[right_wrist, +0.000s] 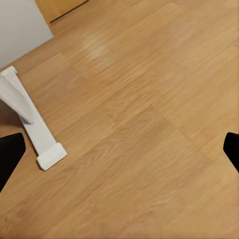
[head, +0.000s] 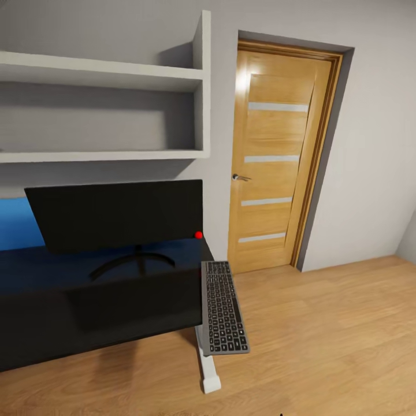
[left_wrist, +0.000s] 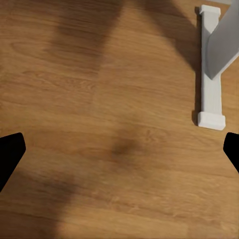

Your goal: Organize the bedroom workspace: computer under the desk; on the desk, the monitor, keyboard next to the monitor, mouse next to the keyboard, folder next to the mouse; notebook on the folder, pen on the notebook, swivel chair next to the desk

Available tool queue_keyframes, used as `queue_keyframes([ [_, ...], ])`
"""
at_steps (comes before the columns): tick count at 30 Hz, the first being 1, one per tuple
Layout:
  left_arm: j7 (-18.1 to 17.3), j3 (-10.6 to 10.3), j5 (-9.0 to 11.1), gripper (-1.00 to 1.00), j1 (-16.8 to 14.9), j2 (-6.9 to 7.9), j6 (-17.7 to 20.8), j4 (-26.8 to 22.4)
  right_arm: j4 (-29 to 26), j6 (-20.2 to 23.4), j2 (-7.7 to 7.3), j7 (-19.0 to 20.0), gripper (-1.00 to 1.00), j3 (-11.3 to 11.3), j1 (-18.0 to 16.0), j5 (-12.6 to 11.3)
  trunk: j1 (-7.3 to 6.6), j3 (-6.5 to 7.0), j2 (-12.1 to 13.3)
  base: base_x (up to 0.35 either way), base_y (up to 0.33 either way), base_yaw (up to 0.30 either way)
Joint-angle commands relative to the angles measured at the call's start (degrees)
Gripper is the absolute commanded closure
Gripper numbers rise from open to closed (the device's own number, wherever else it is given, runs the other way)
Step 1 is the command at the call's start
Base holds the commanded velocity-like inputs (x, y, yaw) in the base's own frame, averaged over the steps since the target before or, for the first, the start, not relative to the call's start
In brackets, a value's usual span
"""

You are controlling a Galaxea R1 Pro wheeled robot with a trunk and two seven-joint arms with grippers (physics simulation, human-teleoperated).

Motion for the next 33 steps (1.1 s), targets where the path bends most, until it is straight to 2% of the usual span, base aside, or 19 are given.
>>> queue_keyframes([
  [1,0.16,-0.18,0.52,-1.0,-0.03,0.02,-0.42,-0.08,0.04,-0.23,-0.02,-0.16,-1.0,0.47,-0.03,-0.51,0.0,-0.12,-0.03,0.007,0.0,0.145],
  [14,0.17,-0.27,0.43,-1.0,-0.05,-0.09,-0.49,0.01,0.11,-0.25,-0.01,-0.16,-1.0,0.49,-0.03,-0.48,0.0,-1.03,-0.03,0.077,-0.021,0.149],
  [33,0.16,-0.27,0.43,-1.0,-0.01,-0.17,-0.49,0.28,0.18,-0.31,-0.06,-0.16,-1.0,0.47,-0.04,-0.5,0.0,-1.16,-0.03,0.001,-0.296,0.015],
])
